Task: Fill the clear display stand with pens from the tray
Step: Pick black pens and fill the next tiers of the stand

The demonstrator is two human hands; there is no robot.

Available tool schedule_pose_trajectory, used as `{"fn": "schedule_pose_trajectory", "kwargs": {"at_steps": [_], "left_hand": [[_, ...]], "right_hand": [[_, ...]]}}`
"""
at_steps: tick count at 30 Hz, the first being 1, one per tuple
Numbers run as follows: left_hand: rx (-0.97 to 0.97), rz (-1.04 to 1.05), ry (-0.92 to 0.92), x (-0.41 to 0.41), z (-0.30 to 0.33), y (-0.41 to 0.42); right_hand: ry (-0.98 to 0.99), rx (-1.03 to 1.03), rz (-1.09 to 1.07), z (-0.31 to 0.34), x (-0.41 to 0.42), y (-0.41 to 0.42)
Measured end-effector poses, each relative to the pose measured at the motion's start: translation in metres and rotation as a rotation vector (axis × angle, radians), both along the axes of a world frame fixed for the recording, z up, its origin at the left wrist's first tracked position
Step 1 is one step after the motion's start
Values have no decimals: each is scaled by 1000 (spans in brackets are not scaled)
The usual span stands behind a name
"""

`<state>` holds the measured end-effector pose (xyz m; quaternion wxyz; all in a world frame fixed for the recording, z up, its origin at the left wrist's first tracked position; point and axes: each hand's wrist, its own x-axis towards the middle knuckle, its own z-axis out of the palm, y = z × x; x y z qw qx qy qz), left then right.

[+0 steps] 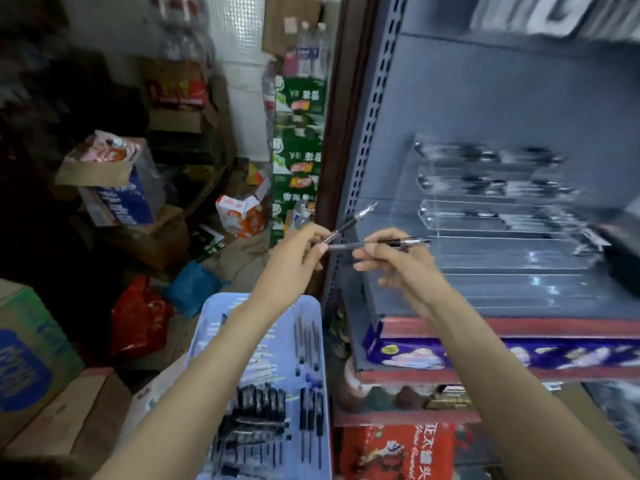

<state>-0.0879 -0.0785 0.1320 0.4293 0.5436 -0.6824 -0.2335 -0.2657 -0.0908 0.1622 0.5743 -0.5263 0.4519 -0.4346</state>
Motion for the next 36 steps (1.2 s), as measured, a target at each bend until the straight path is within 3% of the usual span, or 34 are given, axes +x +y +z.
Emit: {"fn": "schedule_pose_trajectory", "kwargs": {"at_steps": [5,11,18,25,27,31,36], "left_hand": [[9,-117,37,-74,14,-23],[-42,-3,14,-156,22,-54],[-55,99,-60,-249,33,-93],[-19,161,-121,-303,46,-125],[-11,186,-119,-311,46,-134],[21,242,-124,-323,40,-152],[44,249,-148,-336,37,-167]], "right_hand": [[-26,-12,-1,11,-80,-14],[-90,-94,-93,20,-186,-52],[252,-350,-106,20,-285,-108],[440,-477,-398,9,-346,-150],[484,-438,-455,4,-364,-158],[364,-225,-293,-4,-387,-166],[332,-223,-208,-3,-393,-169]]}}
